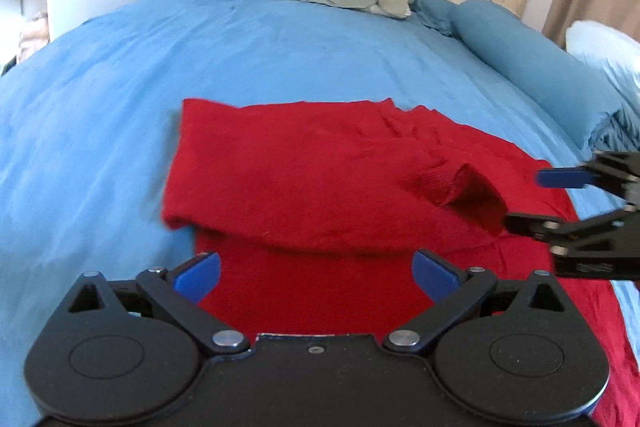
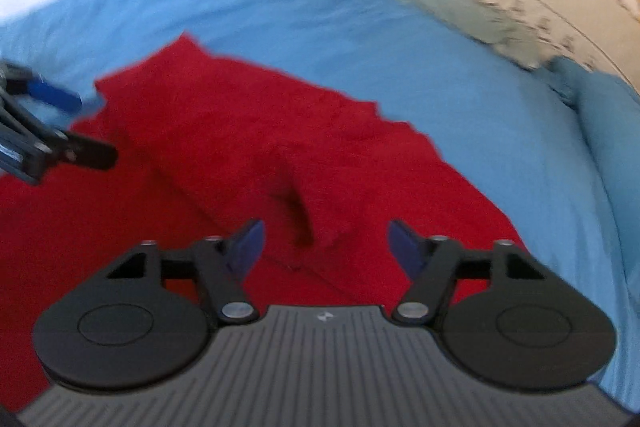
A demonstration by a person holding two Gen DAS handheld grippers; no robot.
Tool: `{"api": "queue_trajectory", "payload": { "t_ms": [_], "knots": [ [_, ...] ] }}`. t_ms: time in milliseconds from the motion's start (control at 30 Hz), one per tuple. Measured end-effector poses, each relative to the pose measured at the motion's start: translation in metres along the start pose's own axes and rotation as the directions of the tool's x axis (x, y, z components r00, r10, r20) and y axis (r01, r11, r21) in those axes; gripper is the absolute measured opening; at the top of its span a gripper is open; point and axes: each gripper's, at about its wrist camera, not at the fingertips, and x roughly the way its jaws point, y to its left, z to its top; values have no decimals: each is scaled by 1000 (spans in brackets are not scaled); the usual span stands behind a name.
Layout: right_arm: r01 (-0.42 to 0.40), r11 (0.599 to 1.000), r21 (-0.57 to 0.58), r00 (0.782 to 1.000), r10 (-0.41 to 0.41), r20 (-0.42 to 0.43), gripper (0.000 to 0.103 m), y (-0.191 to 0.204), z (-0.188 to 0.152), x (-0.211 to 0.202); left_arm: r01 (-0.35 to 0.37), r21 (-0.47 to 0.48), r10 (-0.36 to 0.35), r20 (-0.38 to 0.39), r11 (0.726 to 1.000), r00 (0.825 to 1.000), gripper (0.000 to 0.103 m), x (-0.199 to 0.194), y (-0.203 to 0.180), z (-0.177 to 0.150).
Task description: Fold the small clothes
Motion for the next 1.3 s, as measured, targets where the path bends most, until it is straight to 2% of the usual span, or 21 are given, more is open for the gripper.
{"api": "queue_trajectory", "payload": {
  "t_ms": [167,233,300,367,400,500,567,667,800,900,1000,1167,1300],
  "knots": [
    [16,984,-176,998,-25,-51,74,26,25,35,21,-22,-21,4,1000,1000,103,-9,17,-8],
    [5,973,-232,997,-22,-73,64,32,33,43,30,-32,-30,5,999,1000,103,-10,21,-10],
    [-26,960,-279,994,-5,-111,40,35,38,54,43,-39,-43,4,998,999,103,-11,25,-12],
    [-60,944,-324,986,6,-167,31,39,42,65,49,-45,-49,8,998,999,103,-12,27,-14],
    [-68,937,-342,983,5,-181,20,40,42,69,52,-48,-52,9,997,999,103,-12,28,-14],
    [-42,931,-364,988,-16,-154,20,37,46,67,60,-59,-60,7,996,998,103,-11,30,-14],
    [-2,949,-316,994,-32,-102,20,24,55,59,69,-64,-69,4,996,998,103,-9,32,-14],
    [62,985,-160,998,-66,-21,20,-9,73,41,66,-63,-66,-1,996,998,103,-7,31,-15],
    [142,988,55,987,-146,72,20,-63,81,16,69,-63,-69,-1,996,998,103,-4,29,-15],
    [195,965,178,971,-216,105,20,-98,74,3,71,-57,-71,5,996,997,103,-4,27,-14],
    [207,937,282,968,-238,78,20,-126,51,-1,78,-58,-78,0,995,997,103,0,26,-13],
    [202,886,417,976,-219,-5,20,-150,-2,19,81,-49,-82,-15,995,996,103,7,20,-10],
    [167,816,554,982,-190,-16,21,-165,-40,32,88,-32,-89,-14,996,996,103,11,14,-4]
  ]
}}
